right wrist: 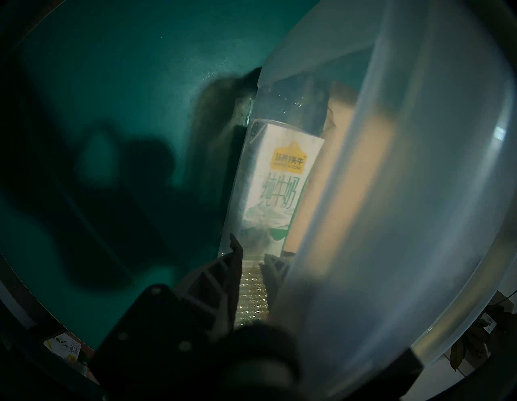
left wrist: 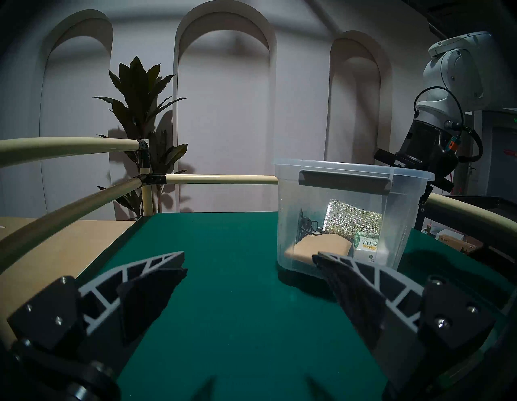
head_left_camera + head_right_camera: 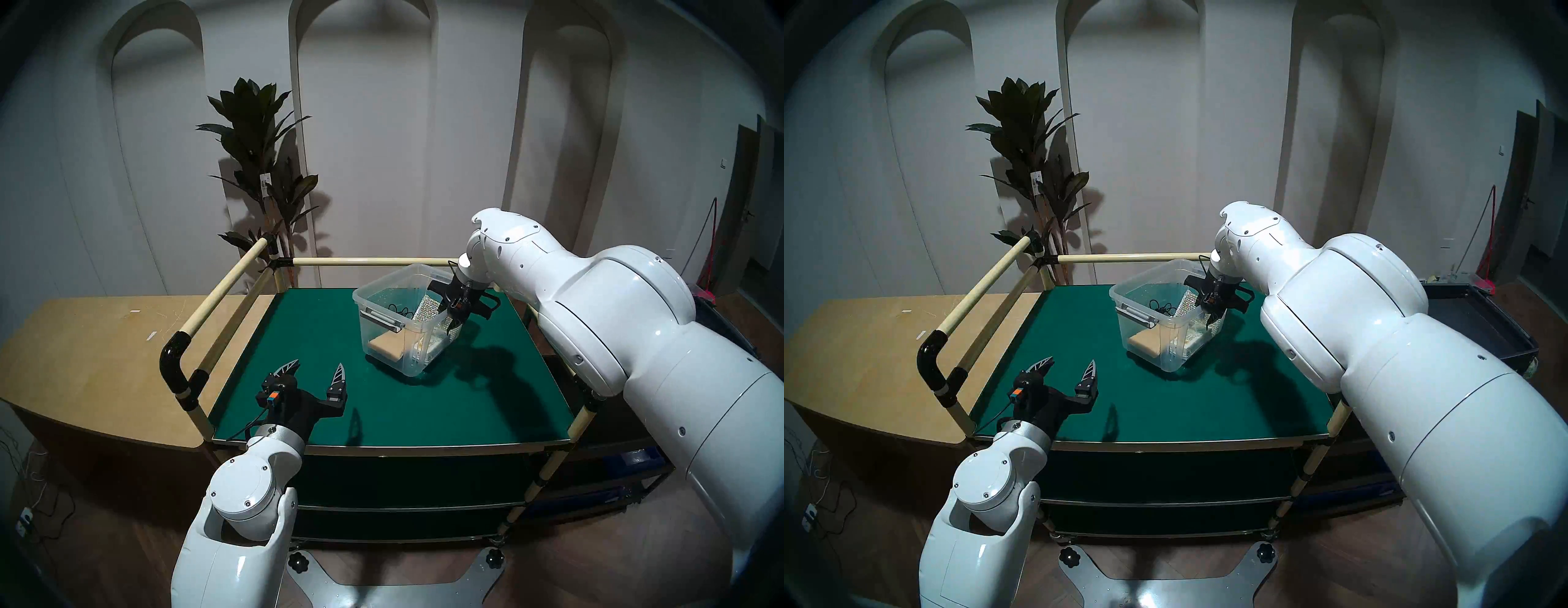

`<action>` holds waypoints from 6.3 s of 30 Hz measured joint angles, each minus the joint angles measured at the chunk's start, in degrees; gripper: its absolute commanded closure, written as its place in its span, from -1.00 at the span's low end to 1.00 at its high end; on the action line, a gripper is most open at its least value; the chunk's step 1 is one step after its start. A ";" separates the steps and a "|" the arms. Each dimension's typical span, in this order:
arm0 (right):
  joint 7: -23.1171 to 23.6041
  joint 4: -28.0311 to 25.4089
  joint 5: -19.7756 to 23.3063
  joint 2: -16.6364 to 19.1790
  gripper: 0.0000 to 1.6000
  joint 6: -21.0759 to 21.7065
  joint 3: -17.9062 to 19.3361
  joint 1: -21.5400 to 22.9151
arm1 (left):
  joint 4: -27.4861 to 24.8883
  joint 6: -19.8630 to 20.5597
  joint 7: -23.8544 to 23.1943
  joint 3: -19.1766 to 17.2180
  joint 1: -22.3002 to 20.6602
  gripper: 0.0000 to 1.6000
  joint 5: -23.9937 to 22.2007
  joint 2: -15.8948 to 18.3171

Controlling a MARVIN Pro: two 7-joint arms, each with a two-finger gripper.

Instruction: Put the storage box onto the shelf

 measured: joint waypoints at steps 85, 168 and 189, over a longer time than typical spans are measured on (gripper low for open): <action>-0.09 -0.71 -3.35 -1.35 -1.00 0.01 -5.48 4.04 | 0.04 0.00 0.31 0.11 -0.29 -1.00 -0.14 0.03; -3.81 -0.26 23.51 24.43 -1.00 4.16 27.79 8.60 | 1.36 0.01 0.64 0.21 -0.37 -1.00 -0.25 0.04; -3.48 -0.15 32.17 25.38 -1.00 4.56 38.43 0.14 | 1.32 0.00 0.71 0.24 -0.57 -1.00 -0.25 0.04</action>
